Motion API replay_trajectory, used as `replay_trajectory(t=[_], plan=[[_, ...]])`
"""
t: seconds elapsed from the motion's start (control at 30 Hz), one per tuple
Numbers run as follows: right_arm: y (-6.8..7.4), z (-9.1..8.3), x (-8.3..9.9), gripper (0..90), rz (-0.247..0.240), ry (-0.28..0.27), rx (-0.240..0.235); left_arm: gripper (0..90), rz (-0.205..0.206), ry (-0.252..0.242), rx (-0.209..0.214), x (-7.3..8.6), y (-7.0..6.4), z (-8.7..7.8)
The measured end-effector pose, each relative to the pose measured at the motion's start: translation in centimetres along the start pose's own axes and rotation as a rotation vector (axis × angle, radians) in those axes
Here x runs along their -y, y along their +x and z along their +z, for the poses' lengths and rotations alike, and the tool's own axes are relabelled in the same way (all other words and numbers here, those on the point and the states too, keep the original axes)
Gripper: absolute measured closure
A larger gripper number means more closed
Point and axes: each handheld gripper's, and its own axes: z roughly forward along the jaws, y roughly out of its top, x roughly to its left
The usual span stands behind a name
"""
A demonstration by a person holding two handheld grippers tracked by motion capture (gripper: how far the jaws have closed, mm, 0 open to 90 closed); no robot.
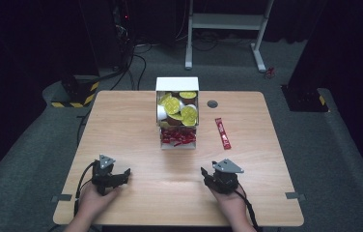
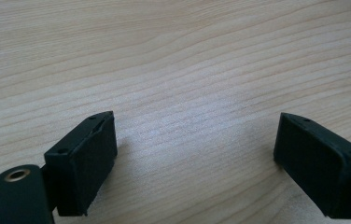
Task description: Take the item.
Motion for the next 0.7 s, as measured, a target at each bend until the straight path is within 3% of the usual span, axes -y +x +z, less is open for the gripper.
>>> replay_trajectory(t=[0.23,0.37,0.4,0.7], plan=[[0.9,1.0,1.7,39.3,-0.039,0.076,-0.002,13.6,-0.001,-0.001,0.000,0.0,0.0,0.0],[1.3,1.1,1.7,36.3,-0.059,0.101,0.003,13.6,-0.001,-0.001,0.000,0.0,0.0,0.0],[1.3,1.4,1.7,33.8,-0.062,0.140,-0.009,13.6,0.000,-0.002,0.000,0.0,0.0,0.0],[1.0,1.6,1.6,33.4,-0.027,0.152,-0.024,13.8,0.001,0.000,0.001,0.1,0.0,0.0]])
